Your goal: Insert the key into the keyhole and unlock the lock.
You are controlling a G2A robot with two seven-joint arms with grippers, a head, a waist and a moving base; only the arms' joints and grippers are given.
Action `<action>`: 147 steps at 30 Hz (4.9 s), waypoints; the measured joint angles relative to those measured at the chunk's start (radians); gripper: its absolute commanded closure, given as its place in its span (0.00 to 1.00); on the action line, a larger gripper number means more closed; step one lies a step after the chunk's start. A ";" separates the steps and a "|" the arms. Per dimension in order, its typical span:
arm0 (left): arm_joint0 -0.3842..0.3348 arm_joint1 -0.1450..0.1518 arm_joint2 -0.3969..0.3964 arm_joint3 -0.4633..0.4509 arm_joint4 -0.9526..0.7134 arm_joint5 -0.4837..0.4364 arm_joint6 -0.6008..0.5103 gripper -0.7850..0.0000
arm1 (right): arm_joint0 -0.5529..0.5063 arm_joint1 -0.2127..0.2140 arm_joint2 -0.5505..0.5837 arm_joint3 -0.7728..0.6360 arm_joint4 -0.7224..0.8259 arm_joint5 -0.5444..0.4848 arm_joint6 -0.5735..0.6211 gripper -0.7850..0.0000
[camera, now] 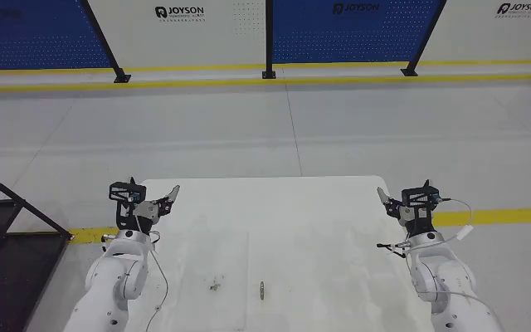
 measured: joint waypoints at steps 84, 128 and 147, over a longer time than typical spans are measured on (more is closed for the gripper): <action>0.175 -0.042 0.436 -0.144 0.213 0.166 -0.915 0.68 | 0.000 0.000 0.000 0.000 0.000 0.000 0.000 0.00; 0.624 0.013 0.028 -0.370 -0.062 -0.315 -0.317 1.00 | 0.000 0.000 0.000 0.000 0.000 0.000 0.000 0.00; 0.620 0.035 -0.109 -0.186 -0.128 -0.749 0.047 1.00 | -0.169 -0.012 -0.375 -0.126 -0.154 -0.290 0.080 0.00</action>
